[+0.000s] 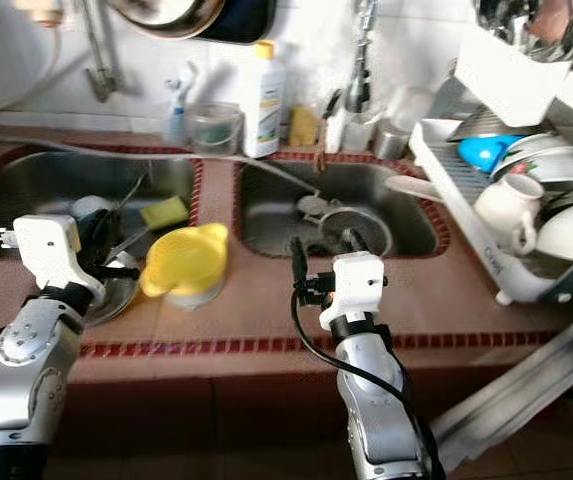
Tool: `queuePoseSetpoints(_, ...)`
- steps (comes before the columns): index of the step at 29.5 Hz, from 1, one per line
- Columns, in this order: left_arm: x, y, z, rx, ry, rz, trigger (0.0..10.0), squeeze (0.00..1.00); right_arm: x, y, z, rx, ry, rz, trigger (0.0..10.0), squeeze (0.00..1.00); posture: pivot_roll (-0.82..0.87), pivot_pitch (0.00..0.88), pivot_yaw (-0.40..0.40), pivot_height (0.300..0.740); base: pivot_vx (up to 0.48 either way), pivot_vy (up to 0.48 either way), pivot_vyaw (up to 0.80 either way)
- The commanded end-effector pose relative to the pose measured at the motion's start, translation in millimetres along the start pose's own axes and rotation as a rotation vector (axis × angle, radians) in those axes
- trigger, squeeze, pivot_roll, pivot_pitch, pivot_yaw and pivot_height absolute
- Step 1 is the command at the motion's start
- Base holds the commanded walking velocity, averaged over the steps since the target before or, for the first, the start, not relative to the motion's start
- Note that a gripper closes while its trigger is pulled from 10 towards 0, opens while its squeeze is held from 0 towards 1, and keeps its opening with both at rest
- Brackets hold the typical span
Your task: Kitchen organization
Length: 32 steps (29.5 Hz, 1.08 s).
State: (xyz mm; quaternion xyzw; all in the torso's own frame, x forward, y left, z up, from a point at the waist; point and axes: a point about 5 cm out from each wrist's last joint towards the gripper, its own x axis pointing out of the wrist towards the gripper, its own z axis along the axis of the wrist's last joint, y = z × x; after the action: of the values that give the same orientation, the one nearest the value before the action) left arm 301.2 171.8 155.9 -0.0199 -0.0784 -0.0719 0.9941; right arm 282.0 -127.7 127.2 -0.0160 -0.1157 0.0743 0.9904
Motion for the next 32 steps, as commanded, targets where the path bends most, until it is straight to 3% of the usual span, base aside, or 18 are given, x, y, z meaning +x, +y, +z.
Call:
queuePoseSetpoints(1, -0.2, 7.7, 7.1, 0.025, -0.020, 0.022, 10.0, 0.00, 2.2, 5.3, 5.5, 0.018, -0.020, 0.011, 10.0, 0.00, -0.21, 0.000, -0.048, 0.740, 0.480, 0.000, 0.00)
queuePoseSetpoints(6, -0.2, 8.2, 7.1, 0.021, -0.021, 0.026, 10.0, 0.00, 0.5, 7.2, 5.3, 0.021, -0.017, 0.020, 10.0, 0.00, -0.21, 0.001, -0.050, 0.740, 0.430, 0.000, 0.00)
queuePoseSetpoints(10, 1.4, 11.3, 12.0, 0.029, -0.049, 0.038, 10.0, 0.00, -3.2, 13.5, 5.2, 0.030, -0.011, 0.062, 10.0, 0.00, -0.21, 0.002, -0.052, 0.740, 0.000, 0.000, 0.00)
queuePoseSetpoints(19, 15.3, 38.3, 29.0, 0.146, -0.080, 0.058, 10.0, 0.00, -20.9, 38.3, 8.0, 0.056, 0.016, 0.231, 10.0, 0.00, -0.21, 0.013, -0.054, 0.740, 0.000, 0.000, 0.00)
queuePoseSetpoints(24, 24.7, 50.2, 38.3, 0.257, -0.080, 0.002, 10.0, 0.00, -33.6, 47.0, 14.2, 0.068, 0.032, 0.332, 10.0, 0.00, -0.21, 0.027, -0.055, 0.740, 0.000, 0.000, 0.00)
queuePoseSetpoints(32, 33.6, 47.8, 36.3, 0.318, -0.045, -0.104, 10.0, 0.00, -43.6, 49.7, 20.9, 0.070, 0.041, 0.369, 10.0, 0.00, -0.23, 0.049, -0.045, 0.740, 0.000, 0.000, 0.00)
